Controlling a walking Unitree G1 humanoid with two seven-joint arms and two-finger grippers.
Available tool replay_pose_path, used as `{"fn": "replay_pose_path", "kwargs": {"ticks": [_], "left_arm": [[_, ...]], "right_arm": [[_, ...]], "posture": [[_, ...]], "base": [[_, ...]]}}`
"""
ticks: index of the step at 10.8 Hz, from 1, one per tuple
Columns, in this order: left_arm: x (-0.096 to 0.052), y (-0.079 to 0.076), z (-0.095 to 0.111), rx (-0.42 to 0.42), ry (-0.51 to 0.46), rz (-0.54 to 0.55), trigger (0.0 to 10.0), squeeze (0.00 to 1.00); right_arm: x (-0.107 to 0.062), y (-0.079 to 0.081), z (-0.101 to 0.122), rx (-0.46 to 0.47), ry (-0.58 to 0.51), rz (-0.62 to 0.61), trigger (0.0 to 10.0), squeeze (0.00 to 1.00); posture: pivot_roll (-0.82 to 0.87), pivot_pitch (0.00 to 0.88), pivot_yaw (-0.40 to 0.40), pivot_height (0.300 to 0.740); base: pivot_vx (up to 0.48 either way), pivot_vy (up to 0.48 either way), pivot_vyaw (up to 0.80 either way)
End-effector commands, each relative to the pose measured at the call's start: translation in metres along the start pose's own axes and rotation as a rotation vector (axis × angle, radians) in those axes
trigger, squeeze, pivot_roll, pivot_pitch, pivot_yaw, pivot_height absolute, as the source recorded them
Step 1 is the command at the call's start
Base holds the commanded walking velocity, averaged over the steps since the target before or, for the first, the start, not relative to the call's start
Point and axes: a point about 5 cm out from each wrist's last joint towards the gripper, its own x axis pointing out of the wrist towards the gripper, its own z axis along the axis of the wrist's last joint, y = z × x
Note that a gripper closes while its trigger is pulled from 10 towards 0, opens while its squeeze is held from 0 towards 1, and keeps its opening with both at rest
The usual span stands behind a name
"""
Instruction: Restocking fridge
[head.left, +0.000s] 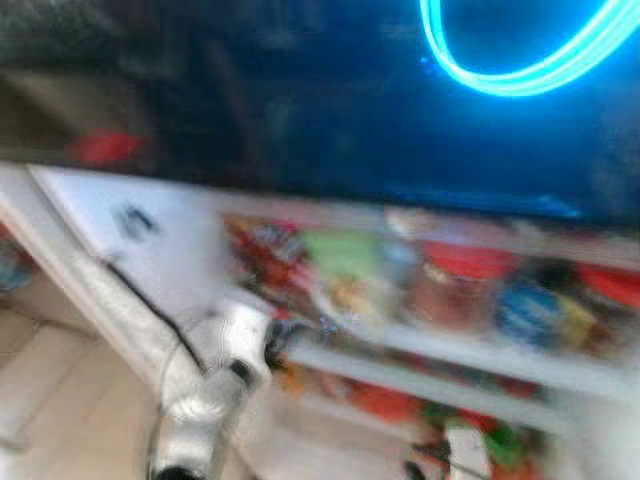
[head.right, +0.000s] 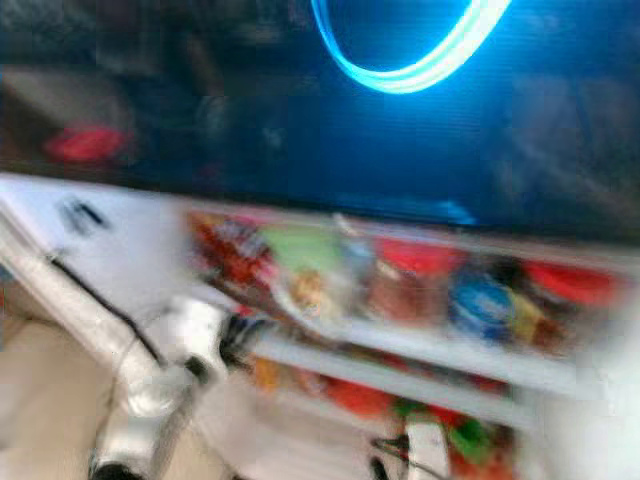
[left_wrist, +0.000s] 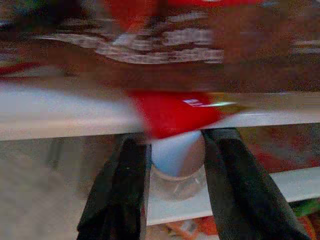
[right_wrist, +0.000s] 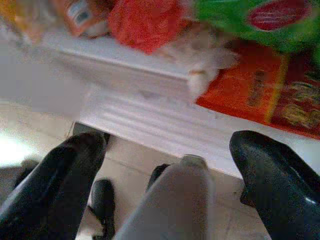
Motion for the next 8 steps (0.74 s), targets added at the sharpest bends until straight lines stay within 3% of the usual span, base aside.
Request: {"fn": "replay_pose_path", "kwargs": {"ticks": [1, 4, 7, 8], "left_arm": [[-0.004, 0.014, 0.008, 0.046, -0.015, 0.027, 10.0, 0.00], [-0.008, 0.014, 0.005, 0.081, 0.004, 0.000, 10.0, 0.00], [-0.013, 0.018, 0.002, 0.298, 0.062, -0.112, 10.0, 0.00], [-0.011, 0.026, 0.000, 0.195, 0.059, -0.045, 10.0, 0.00]], "right_arm": [[0.001, -0.001, 0.009, -0.016, -0.024, 0.000, 10.0, 0.00], [0.001, -0.001, 0.008, -0.016, -0.023, 0.002, 10.0, 0.00], [0.001, -0.001, 0.008, -0.019, -0.022, 0.005, 10.0, 0.00], [0.001, -0.001, 0.008, -0.018, -0.023, 0.005, 10.0, 0.00]], "posture": [[0.01, 0.000, 0.045, 0.677], [0.01, 0.000, 0.044, 0.677], [0.01, 0.000, 0.046, 0.677], [0.01, 0.000, 0.046, 0.677]], "base": [[0.277, 0.000, 0.00], [0.000, 0.000, 0.00], [0.000, 0.000, 0.00], [0.000, 0.000, 0.00]]}}
